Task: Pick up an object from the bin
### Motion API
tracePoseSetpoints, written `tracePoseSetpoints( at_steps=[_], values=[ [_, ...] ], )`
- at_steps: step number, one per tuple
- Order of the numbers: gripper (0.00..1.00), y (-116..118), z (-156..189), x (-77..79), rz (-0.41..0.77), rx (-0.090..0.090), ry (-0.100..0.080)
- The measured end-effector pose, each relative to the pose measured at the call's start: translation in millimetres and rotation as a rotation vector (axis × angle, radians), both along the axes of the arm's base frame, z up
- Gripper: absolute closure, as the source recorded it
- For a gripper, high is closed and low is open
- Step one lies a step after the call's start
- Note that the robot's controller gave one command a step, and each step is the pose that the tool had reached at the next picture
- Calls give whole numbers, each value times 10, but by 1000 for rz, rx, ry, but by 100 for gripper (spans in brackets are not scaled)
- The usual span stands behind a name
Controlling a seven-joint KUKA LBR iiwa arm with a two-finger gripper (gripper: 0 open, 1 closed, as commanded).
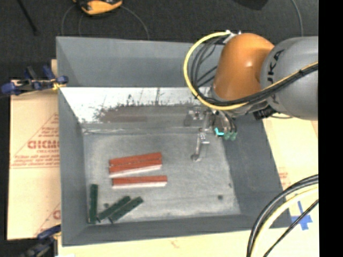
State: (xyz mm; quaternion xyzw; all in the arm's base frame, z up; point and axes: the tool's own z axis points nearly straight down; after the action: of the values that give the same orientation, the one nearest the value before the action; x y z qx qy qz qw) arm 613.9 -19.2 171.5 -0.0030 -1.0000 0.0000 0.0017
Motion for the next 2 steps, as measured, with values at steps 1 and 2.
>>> tracePoseSetpoints(
  at_steps=[1,2],
  values=[
    [0,-1,48,17,0,0,-8],
    [0,372,-440,-53,-4,0,-15]
  ],
)
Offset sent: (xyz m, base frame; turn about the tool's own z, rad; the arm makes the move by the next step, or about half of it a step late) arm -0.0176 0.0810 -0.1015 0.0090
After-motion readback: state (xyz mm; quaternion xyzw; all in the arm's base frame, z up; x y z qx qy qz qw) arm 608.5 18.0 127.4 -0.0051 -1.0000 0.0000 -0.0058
